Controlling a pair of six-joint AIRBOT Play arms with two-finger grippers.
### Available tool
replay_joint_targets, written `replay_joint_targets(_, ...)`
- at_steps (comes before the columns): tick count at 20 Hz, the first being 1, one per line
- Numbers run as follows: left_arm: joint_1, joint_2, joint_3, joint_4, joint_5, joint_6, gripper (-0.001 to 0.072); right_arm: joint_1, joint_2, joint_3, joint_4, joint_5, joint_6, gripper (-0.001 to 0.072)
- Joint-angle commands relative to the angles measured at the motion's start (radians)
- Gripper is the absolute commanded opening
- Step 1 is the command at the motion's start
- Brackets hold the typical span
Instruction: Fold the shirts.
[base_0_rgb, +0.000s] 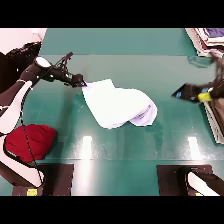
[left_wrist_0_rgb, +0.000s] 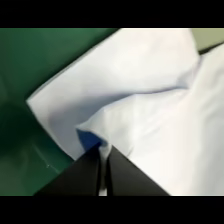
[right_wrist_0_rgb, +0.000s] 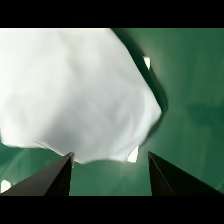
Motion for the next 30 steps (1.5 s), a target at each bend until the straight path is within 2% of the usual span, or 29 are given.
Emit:
replay_joint_targets(1,0.002,-0.001,0.108,-0.003,-0.087,-0.007,0.0024,-0.001,-0.066,-0.205,-0.013,-0.069,0.012,0.0414)
replay_joint_targets(5,0.002,-0.001,0.16,-0.003,-0.106,-0.032,0.0024,0.009,-0.23,-0.274,0.185,-0.23,-0.064,0.04)
replay_joint_targets(11,0.002,-0.001,0.16,-0.002,-0.116,-0.047,0.0024,0.115,-0.436,-0.175,0.216,-0.243,-0.078,0.0401)
replay_joint_targets(12,0.002,-0.001,0.16,-0.002,-0.121,-0.047,0.0024,0.132,-0.453,-0.154,0.215,-0.244,-0.084,0.0283)
replay_joint_targets(13,0.002,-0.001,0.16,-0.002,-0.127,-0.047,0.0024,0.143,-0.46,-0.136,0.213,-0.246,-0.109,0.0093)
replay_joint_targets(14,0.002,0.002,0.16,-0.001,-0.135,-0.047,0.0023,0.15,-0.459,-0.117,0.206,-0.253,-0.122,0.0014)
replay_joint_targets(18,0.01,0.116,0.204,0.074,-0.111,-0.051,0.0023,0.106,-0.336,0.012,0.156,-0.255,-0.117,0.0013)
replay_joint_targets(24,0.028,0.417,0.484,0.083,-0.074,-0.05,0.0024,-0.024,-0.02,0.334,0.102,-0.248,-0.101,0.0013)
replay_joint_targets(30,0.028,0.754,0.531,0.081,0.071,-0.05,0.0024,-0.12,0.186,0.557,0.102,-0.2,-0.113,0.0013)
